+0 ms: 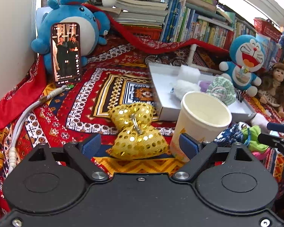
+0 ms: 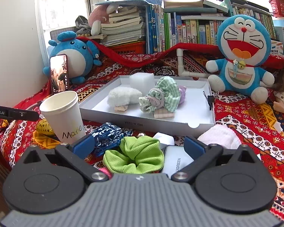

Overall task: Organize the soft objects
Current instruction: 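Withdraw both tools from the tray toward the gold bow and green scrunchie, then grasp the gold sequined bow with the left gripper while the right grasps the green scrunchie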

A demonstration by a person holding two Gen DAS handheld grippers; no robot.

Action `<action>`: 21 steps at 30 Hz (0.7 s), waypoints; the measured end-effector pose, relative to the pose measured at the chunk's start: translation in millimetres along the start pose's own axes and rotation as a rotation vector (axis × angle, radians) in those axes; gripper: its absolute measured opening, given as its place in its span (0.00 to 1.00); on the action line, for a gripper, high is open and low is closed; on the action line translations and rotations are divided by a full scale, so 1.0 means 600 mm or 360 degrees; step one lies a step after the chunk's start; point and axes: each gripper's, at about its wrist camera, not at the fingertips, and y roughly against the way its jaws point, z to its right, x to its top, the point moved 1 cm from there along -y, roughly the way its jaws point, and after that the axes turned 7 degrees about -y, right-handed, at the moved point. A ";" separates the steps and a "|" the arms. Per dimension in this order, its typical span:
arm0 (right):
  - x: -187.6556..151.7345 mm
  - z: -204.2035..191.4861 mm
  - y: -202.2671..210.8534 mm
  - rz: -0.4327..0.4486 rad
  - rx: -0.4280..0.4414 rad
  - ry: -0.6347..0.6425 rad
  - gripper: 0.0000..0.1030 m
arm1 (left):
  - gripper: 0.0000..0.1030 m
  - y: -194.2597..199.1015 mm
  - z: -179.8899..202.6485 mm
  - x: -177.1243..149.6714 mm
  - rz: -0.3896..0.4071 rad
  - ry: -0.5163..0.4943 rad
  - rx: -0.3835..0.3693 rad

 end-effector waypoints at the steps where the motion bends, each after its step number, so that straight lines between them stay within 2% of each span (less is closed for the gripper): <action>1: -0.001 -0.001 -0.001 -0.0004 -0.0001 0.0004 1.00 | 0.86 -0.003 0.000 -0.003 -0.0007 -0.0006 0.0004; 7: -0.012 -0.013 -0.007 -0.0018 -0.0001 0.0068 1.00 | 0.81 -0.020 0.005 -0.015 -0.0033 -0.0033 0.0023; 14: -0.029 -0.036 -0.013 0.0004 -0.0049 0.0209 0.99 | 0.81 -0.043 0.000 -0.016 -0.0037 0.0086 -0.0007; 21: -0.042 -0.051 -0.017 0.0017 -0.0078 0.0340 0.98 | 0.81 -0.064 0.011 -0.016 -0.0034 0.0034 0.0029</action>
